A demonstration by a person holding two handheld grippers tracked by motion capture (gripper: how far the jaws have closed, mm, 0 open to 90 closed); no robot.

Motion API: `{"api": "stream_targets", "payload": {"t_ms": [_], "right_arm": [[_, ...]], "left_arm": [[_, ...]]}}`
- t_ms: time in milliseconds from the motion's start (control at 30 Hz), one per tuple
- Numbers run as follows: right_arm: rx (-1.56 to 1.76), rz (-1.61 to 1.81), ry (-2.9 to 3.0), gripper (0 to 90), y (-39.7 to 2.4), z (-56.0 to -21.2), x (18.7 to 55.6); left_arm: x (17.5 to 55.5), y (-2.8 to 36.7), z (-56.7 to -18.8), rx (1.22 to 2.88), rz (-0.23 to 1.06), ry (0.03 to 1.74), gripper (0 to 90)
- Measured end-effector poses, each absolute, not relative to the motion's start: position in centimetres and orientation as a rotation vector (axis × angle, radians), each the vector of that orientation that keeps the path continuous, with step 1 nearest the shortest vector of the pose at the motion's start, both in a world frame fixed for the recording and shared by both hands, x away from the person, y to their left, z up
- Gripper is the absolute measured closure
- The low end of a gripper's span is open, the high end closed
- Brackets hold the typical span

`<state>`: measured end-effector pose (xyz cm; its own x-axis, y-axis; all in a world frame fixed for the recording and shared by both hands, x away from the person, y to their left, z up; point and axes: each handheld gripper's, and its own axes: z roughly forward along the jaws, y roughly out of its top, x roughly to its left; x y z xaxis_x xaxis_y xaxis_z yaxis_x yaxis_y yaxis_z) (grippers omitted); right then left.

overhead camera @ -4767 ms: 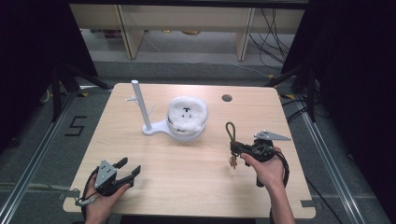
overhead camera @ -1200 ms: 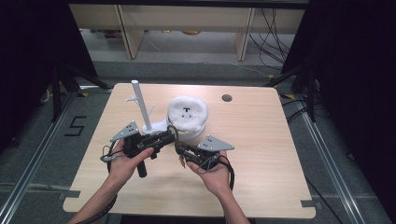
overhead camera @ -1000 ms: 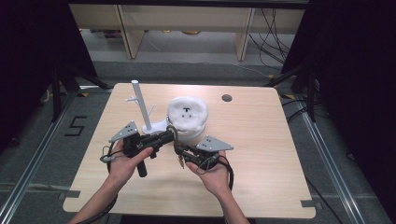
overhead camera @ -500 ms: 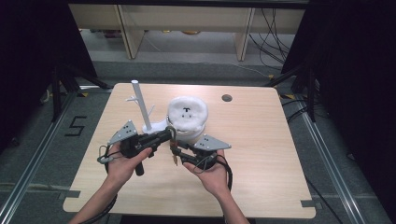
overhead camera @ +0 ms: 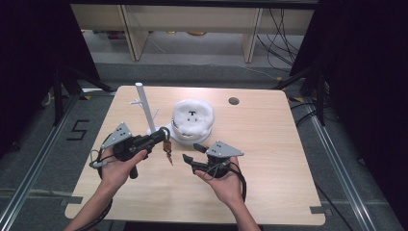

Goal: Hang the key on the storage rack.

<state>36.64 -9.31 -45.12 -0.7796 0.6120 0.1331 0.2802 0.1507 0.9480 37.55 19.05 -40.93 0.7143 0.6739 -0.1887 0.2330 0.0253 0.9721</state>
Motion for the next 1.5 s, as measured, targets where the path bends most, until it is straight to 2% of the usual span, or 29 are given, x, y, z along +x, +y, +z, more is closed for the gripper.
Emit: {"api": "stream_targets", "payload": {"t_ms": [533, 1167, 1500], "right_arm": [[0.879, 1.58, 2.151, 43.3, -12.1, -45.1, 36.6], [0.994, 1.474, 2.041, 45.4, -19.0, -46.2, 35.4], [1.19, 1.438, 2.006, 47.5, -21.5, -47.1, 34.3]], "left_arm": [[37.1, 22.1, -41.0, 1.554, 0.439, 0.848, 84.0], [37.4, 25.1, -41.6, 1.557, 0.525, 0.884, 83.9], [37.6, 26.1, -41.2, 1.528, 0.546, 0.899, 83.9]]}}
